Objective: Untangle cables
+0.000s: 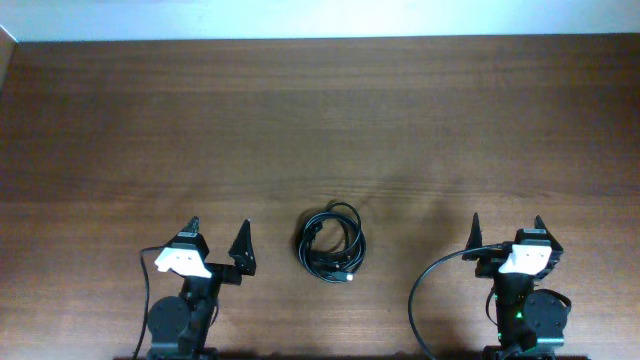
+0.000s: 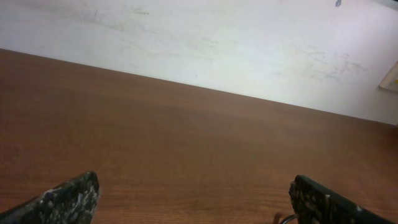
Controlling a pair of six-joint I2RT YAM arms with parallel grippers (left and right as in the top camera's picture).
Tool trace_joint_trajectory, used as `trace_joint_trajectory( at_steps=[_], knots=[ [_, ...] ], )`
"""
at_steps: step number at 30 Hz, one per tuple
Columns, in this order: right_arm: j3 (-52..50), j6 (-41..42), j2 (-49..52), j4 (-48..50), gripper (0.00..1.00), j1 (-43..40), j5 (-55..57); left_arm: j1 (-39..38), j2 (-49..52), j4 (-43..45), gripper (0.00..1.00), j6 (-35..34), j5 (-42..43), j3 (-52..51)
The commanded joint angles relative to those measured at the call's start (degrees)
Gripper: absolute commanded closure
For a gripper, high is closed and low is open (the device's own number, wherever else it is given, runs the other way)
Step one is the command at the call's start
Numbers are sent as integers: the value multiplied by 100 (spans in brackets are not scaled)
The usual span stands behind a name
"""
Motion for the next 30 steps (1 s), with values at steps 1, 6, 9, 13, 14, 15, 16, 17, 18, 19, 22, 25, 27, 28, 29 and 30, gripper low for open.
trace_joint_trajectory(
  at_steps=[1, 6, 9, 13, 14, 15, 16, 17, 18, 19, 22, 25, 27, 28, 29, 30],
  knots=[
    [-31, 4, -22, -46, 1, -28, -13, 35, -44, -35, 1, 92, -42, -7],
    [-31, 4, -22, -46, 1, -28, -13, 35, -44, -35, 1, 92, -42, -4],
    [-31, 4, -22, -46, 1, -28, -13, 35, -44, -35, 1, 92, -42, -7],
    [-31, 4, -22, -46, 1, -28, -13, 35, -44, -33, 1, 92, -22, -7],
    [-31, 4, -22, -44, 1, -28, -13, 35, -44, -33, 1, 92, -24, -4],
    [-31, 4, -22, -44, 1, -28, -13, 35, -44, -33, 1, 92, -24, -7],
    [-31, 4, -22, -44, 1, -28, -13, 35, -44, -33, 1, 92, -24, -7],
    [-31, 4, -22, -42, 1, -28, -13, 35, -44, -33, 1, 90, -20, -7],
    [-31, 4, -22, -42, 1, -31, 17, 35, -44, -33, 1, 90, -20, -7],
    [-31, 26, -22, -44, 1, -33, 2, 35, -44, -22, 1, 92, -22, -7],
    [-31, 627, -22, 199, 1, -33, -1150, 28, -33, 372, 1, 380, 826, 35],
    [518, 2210, -22, 417, 1, -33, -2100, 24, 468, -258, 1, 581, 975, 1084],
    [1298, 2299, -13, -470, 1, -33, -2238, 24, 1143, -592, 1, 610, 1038, 2024],
    [1775, 2299, 50, -942, 1, -33, -2352, 24, 1561, -813, 1, 610, 1152, 2529],
    [2310, 2302, 197, -1335, 1, -33, -2614, 20, 2087, -1110, 1, 608, 1349, 3106],
    [2975, 2302, 435, -1749, 1, -33, -3014, 20, 2686, -1659, 1, 608, 1587, 3797]
  ],
)
